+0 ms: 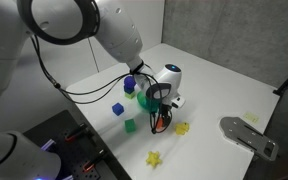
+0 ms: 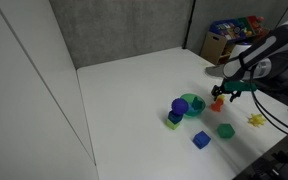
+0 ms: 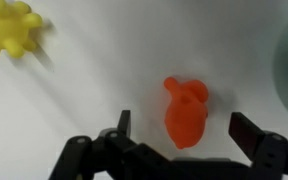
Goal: Put the orange plastic toy in the green bowl
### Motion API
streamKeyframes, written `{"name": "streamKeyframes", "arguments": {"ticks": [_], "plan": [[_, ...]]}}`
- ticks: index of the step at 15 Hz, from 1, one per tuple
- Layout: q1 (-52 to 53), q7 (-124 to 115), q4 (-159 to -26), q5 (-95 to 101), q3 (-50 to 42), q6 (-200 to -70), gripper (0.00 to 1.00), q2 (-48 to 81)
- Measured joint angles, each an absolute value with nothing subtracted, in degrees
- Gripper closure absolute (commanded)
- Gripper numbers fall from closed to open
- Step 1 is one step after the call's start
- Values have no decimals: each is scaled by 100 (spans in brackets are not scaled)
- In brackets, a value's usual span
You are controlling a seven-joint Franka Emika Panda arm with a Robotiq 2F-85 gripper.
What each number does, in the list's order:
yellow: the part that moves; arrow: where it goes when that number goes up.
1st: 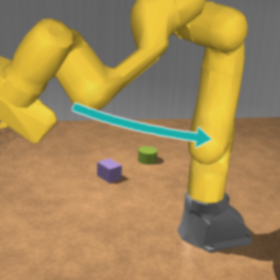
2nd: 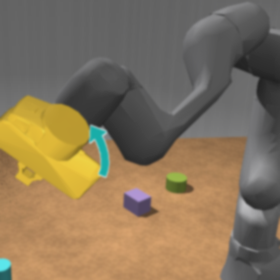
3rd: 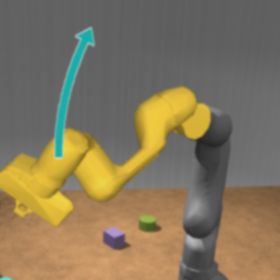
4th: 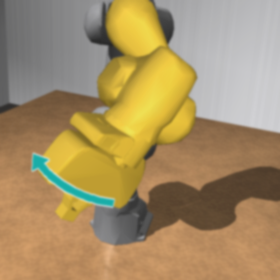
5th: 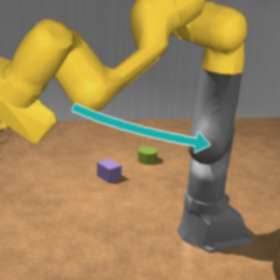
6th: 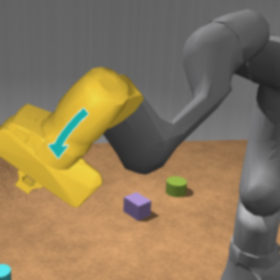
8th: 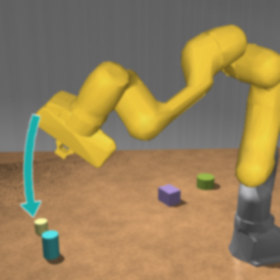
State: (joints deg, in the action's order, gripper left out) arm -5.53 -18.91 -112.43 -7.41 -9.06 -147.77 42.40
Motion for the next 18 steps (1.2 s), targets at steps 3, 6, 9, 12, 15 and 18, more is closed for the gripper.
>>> {"name": "streamKeyframes", "arguments": {"ticks": [3, 6, 9, 12, 15, 18], "plan": [[-365, -2017, -11137, -740, -983, -14784, 51, 4383], [-254, -2126, -11067, -740, -1097, -14785, 73, 4448], [-176, -2278, -11008, -734, -1246, -14785, 89, 4392], [94, -2567, -11005, -673, -1473, -14784, 94, 4139], [457, -2924, -11024, -486, -1621, -14784, 95, 3828], [812, -3275, -11055, -222, -1673, -14784, 94, 3570]]}}
